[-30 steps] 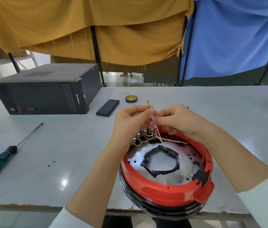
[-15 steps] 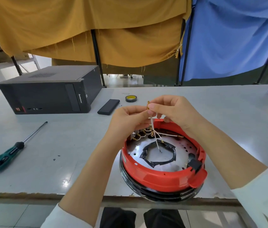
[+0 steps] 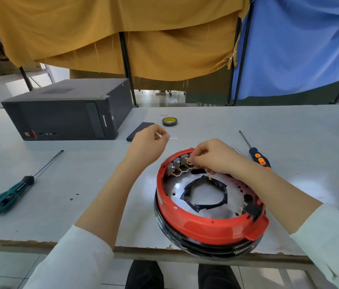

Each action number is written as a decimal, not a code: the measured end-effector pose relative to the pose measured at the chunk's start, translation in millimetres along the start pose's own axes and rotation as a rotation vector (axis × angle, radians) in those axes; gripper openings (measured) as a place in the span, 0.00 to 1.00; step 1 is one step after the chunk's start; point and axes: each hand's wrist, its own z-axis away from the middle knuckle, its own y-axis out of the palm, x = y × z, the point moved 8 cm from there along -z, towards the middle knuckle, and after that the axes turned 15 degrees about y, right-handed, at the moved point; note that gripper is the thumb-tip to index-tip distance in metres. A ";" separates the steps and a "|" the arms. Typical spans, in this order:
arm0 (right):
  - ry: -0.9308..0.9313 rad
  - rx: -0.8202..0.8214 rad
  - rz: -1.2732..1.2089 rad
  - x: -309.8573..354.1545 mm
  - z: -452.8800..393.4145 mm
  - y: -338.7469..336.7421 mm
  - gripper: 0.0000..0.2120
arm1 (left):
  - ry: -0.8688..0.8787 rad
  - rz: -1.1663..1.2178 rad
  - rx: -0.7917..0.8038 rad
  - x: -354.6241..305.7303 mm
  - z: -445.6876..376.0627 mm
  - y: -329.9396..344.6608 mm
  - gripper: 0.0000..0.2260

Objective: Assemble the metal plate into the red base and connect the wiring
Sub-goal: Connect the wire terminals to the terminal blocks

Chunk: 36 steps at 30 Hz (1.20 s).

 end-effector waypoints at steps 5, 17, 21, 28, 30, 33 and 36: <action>-0.118 -0.033 0.227 13.3 -4.5 7.7 0.07 | -0.051 0.264 0.197 15.5 -2.1 43.7 0.09; -0.239 -0.153 0.155 4.5 -3.0 13.8 0.08 | -0.085 0.739 0.175 26.6 3.6 71.8 0.03; -0.228 -0.174 0.154 4.8 -5.0 13.7 0.08 | -0.091 0.738 0.169 29.8 2.8 72.9 0.02; -0.321 -0.249 0.184 14.1 2.9 16.1 0.10 | -0.099 0.758 0.142 31.4 3.2 73.3 0.02; -0.348 -0.273 0.203 16.1 4.8 16.9 0.10 | -0.100 0.772 0.139 31.5 3.6 73.5 0.02; -0.368 -0.271 0.235 18.2 5.4 19.9 0.09 | -0.103 0.775 0.132 32.8 3.9 73.7 0.03; -0.367 -0.257 0.273 18.8 4.4 23.4 0.08 | -0.106 0.783 0.132 33.2 3.6 74.5 0.02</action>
